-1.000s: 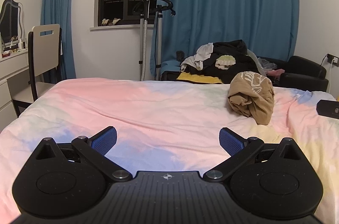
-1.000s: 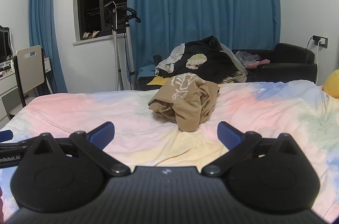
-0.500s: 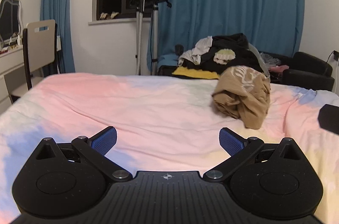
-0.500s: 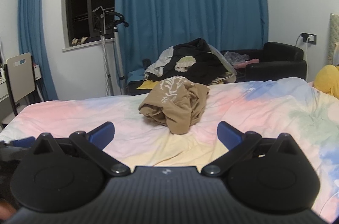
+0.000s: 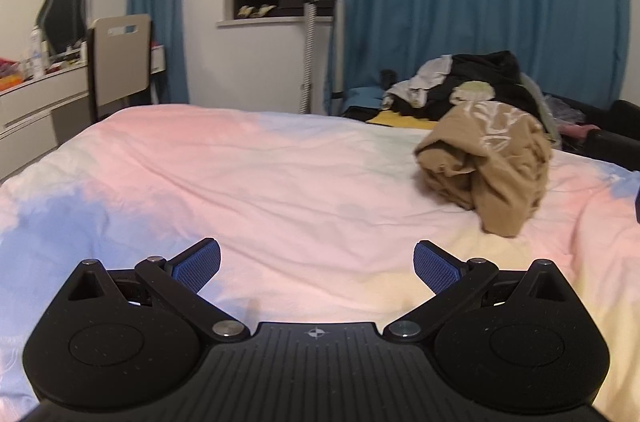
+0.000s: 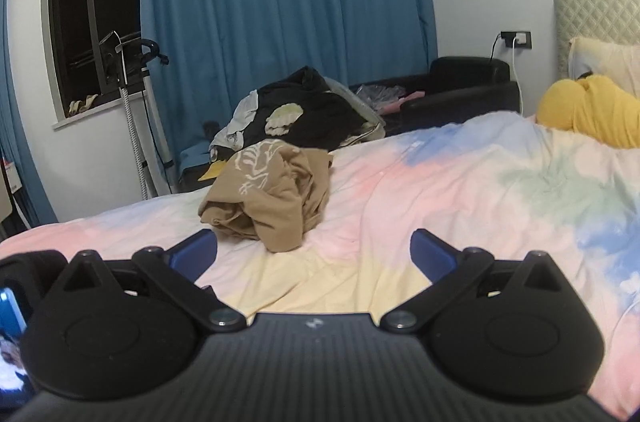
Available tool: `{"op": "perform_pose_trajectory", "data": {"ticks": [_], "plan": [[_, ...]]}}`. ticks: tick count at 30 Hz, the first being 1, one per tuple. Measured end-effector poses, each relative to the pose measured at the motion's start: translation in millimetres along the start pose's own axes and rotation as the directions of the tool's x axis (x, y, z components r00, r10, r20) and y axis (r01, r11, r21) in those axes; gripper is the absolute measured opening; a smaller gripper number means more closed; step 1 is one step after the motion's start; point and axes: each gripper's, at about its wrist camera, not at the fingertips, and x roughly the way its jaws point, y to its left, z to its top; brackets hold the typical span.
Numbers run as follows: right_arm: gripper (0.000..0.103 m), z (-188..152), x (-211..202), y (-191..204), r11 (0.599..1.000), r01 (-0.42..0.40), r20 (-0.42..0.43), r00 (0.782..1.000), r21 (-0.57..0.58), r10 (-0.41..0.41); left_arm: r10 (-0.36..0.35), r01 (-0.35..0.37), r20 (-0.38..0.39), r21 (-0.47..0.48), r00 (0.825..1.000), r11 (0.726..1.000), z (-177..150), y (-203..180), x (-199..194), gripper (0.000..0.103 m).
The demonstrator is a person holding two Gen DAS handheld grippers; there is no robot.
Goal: Fold clothes
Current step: 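Move both grippers toward the crumpled tan T-shirt on the bed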
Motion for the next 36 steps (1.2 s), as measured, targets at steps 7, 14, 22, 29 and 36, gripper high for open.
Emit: {"op": "perform_pose_trajectory", "data": {"ticks": [7,14,22,29,36], "plan": [[0.103,-10,3,5,0.995,-0.005,-0.048,0.999,0.101,0.010,0.034,-0.035,-0.014,-0.055,0.999,0.998,0,9,3,0.103],[0.103,-14,-4,8,0.984,-0.034,-0.043,0.998,0.176,0.043,0.054,-0.054,-0.002,-0.095,0.999,0.994,-2,14,0,0.103],[0.103,-16,-8,11,0.983,-0.058,-0.029,0.998,0.172,0.064,0.141,-0.139,0.026,-0.060,0.990,0.988,-7,17,5,0.103],[0.103,-16,-10,11,0.978,-0.078,-0.044,0.995,0.191,0.088,0.186,-0.185,0.010,-0.041,0.983,0.982,-14,19,13,0.103],[0.103,-17,-15,13,0.975,-0.125,-0.027,0.991,0.185,0.132,0.200,-0.200,0.014,-0.009,0.980,0.980,-17,17,13,0.103]]}}
